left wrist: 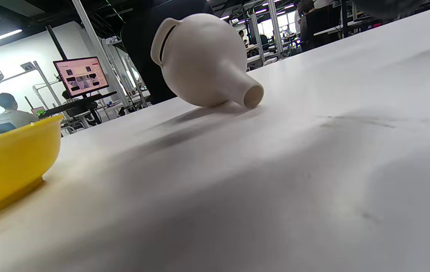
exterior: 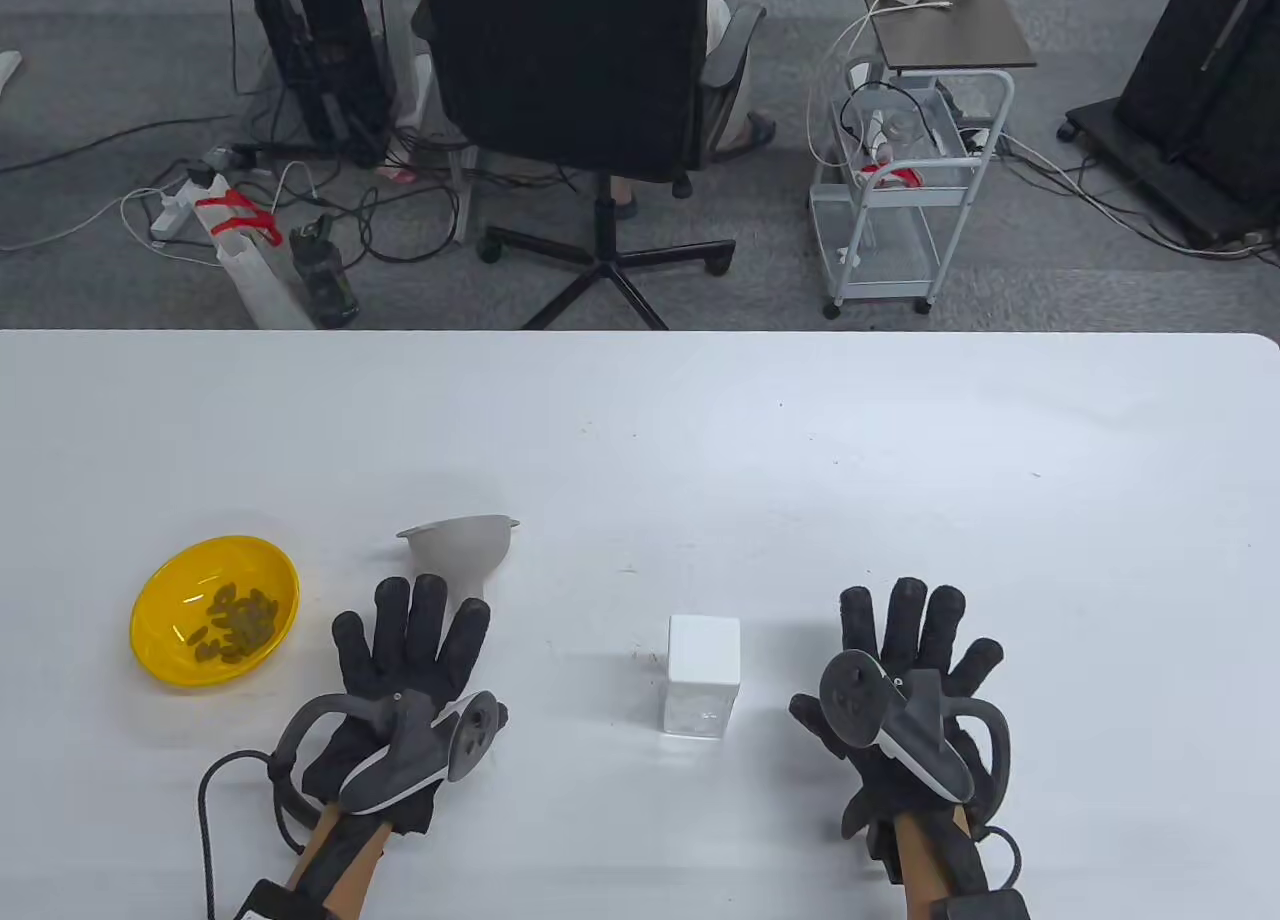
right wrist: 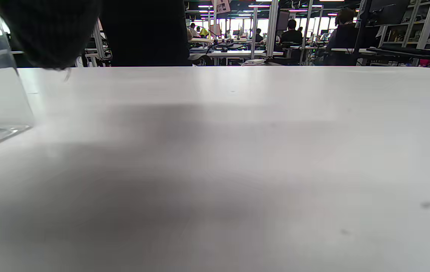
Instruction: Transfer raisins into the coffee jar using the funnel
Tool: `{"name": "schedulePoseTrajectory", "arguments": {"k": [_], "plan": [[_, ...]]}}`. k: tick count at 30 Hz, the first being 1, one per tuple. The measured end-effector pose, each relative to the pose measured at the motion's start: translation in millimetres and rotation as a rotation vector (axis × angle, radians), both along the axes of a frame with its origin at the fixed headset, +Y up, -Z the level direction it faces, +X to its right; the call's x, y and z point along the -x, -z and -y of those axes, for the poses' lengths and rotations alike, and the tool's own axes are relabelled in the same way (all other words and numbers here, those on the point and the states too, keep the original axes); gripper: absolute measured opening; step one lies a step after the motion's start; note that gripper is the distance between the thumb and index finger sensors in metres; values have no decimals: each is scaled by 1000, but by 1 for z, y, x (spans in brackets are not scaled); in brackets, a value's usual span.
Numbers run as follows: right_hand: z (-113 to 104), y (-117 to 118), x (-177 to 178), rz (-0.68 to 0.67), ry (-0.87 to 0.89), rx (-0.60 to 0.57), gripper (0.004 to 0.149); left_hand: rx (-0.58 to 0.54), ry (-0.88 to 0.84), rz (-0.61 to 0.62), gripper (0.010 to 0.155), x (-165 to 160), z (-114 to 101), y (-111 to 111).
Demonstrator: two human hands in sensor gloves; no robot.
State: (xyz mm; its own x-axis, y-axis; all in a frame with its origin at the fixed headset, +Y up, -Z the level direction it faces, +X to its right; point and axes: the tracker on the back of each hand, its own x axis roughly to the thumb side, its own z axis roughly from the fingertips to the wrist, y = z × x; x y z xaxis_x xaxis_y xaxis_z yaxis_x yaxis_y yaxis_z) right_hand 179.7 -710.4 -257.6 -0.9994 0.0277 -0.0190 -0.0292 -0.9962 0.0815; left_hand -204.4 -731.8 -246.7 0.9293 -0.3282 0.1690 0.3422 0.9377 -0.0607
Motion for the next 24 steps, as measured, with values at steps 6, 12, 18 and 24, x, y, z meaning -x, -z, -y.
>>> {"name": "schedulePoseTrajectory", "arguments": {"k": [6, 12, 18, 24], "plan": [[0, 0, 0, 2, 5, 7, 108, 1, 2, -4, 95, 0, -1, 0], [2, 2, -2, -2, 53, 27, 108, 7, -6, 0, 95, 0, 0, 0], [3, 3, -3, -53, 156, 76, 111, 6, -13, -5, 96, 1, -1, 0], [5, 5, -1, -177, 367, 160, 115, -1, -8, -9, 96, 2, -3, 0]]}}
